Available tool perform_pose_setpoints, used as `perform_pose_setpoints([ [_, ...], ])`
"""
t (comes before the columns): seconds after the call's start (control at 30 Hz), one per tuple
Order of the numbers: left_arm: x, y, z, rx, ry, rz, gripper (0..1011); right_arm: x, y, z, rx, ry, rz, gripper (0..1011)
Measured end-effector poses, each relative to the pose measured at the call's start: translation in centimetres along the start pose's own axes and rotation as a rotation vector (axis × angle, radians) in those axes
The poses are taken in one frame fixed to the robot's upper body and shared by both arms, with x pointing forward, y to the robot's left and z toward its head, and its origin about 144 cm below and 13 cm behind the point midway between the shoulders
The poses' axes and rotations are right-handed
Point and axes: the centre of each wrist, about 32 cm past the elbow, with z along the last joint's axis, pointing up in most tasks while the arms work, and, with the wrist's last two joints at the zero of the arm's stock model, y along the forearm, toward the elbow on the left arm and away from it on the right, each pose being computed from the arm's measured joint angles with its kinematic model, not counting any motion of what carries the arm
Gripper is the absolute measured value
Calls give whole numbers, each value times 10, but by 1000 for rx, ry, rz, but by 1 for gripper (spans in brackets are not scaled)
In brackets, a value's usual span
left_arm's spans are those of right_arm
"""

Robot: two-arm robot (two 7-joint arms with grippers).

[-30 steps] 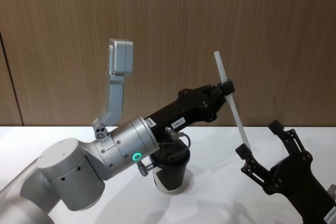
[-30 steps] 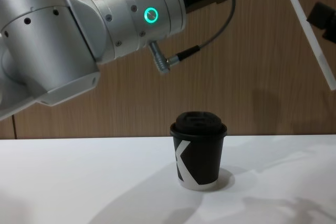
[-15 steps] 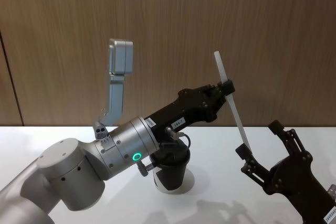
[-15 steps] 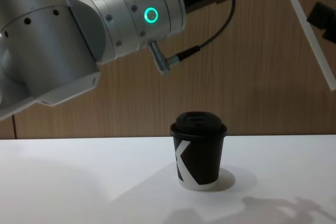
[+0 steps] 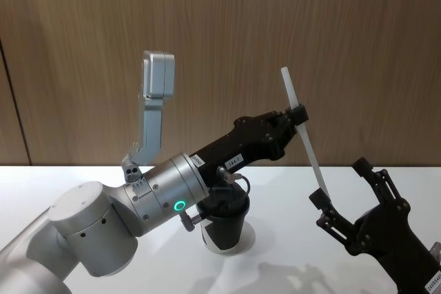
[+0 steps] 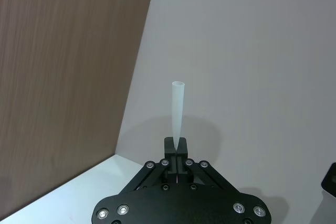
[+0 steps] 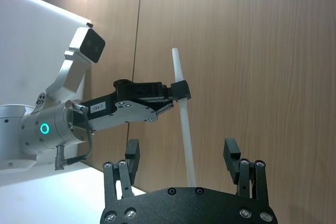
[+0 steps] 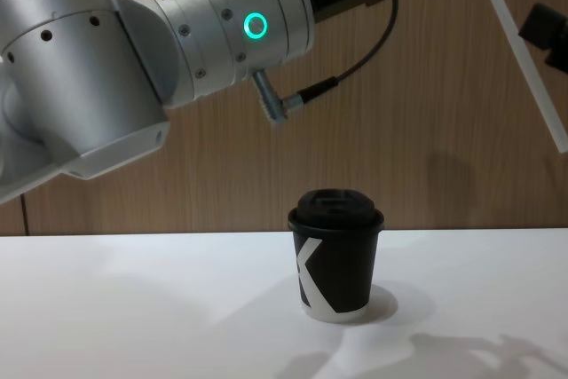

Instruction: Pick up the straw with one hand, pass it to the other hand, and insert it into the cup.

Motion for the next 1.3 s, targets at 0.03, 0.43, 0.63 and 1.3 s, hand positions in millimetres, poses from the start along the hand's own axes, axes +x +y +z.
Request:
perform_pose_setpoints([
  [0.03,0,0,0,0,0,0,6,0,0,0,0,0,0,1001],
  [0.43,0,0,0,0,0,0,6,0,0,0,0,0,0,1001],
  [0.63,0,0,0,0,0,0,7,0,0,0,0,0,0,1001],
  [1.3,0,0,0,0,0,0,6,0,0,0,0,0,0,1001],
])
